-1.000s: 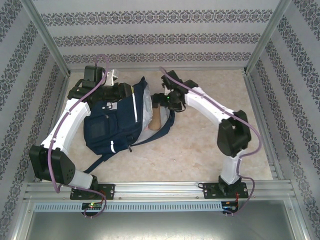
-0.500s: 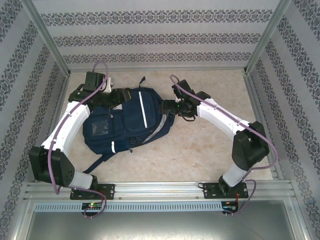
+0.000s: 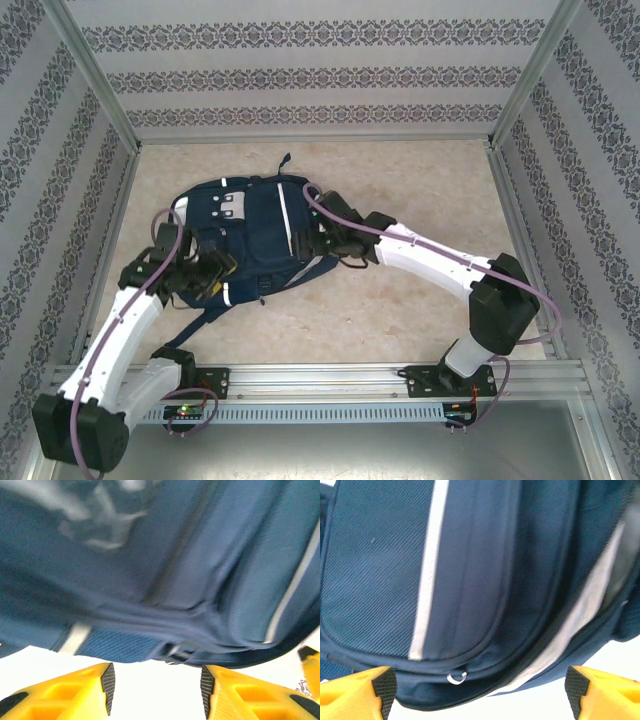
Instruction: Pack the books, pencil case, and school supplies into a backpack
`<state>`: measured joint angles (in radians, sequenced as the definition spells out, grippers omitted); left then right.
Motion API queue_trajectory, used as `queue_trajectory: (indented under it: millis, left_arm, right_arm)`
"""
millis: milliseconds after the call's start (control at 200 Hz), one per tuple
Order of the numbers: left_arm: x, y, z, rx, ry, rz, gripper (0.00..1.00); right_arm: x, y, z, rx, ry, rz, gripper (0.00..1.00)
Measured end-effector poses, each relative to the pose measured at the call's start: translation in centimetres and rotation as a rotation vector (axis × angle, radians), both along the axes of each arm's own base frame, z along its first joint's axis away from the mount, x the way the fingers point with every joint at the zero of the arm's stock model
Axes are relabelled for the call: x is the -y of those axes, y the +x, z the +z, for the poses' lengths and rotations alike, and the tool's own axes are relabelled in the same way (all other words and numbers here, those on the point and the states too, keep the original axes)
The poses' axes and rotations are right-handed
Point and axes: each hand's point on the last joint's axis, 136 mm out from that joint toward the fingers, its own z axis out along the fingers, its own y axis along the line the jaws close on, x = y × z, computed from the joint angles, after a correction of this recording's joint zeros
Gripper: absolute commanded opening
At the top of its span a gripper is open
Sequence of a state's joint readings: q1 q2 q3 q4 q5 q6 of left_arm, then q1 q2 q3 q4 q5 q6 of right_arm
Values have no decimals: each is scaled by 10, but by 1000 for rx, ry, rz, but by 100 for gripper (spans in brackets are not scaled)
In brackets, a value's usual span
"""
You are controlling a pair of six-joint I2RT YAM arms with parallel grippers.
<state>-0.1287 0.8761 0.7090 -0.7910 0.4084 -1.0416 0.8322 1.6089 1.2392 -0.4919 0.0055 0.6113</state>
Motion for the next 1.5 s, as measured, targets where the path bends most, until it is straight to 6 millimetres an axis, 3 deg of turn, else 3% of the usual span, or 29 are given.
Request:
queue_trajectory:
  millis: [150,325,455,530,699,774,1064,1369,1499]
  left_arm:
    - [2,-30,-46,-121,-65,71,54]
    - [5,-34,-70,-121,-111,128,60]
    - [6,-27,-72,-88,-126,153,59]
    - [4,-23,-74,-68,-122,167,53]
    - [-2,-14,-76,-33,-104,218,14]
    - [-5,-11,-75,-23,-96,235,6]
    - [-8,-7,-59,-13,-82,248,5]
    - [-8,-8,-56,-26,-81,246,5]
    - [-8,-8,-57,-32,-78,244,5]
  right_arm:
    - [-25,-29,0,27,-14,42,79]
    - [-45,-60,4,50,-13,80,73]
    - [-53,-75,4,52,-15,110,73]
    - [-55,-77,4,53,-12,119,72]
    - [-68,-83,-5,45,-6,161,66]
    - [-77,-91,-18,35,-27,202,62]
    - [-119,-108,-59,34,-87,319,39]
    - [-152,-100,-75,161,-165,289,40]
    - [-154,-94,-84,187,-208,259,40]
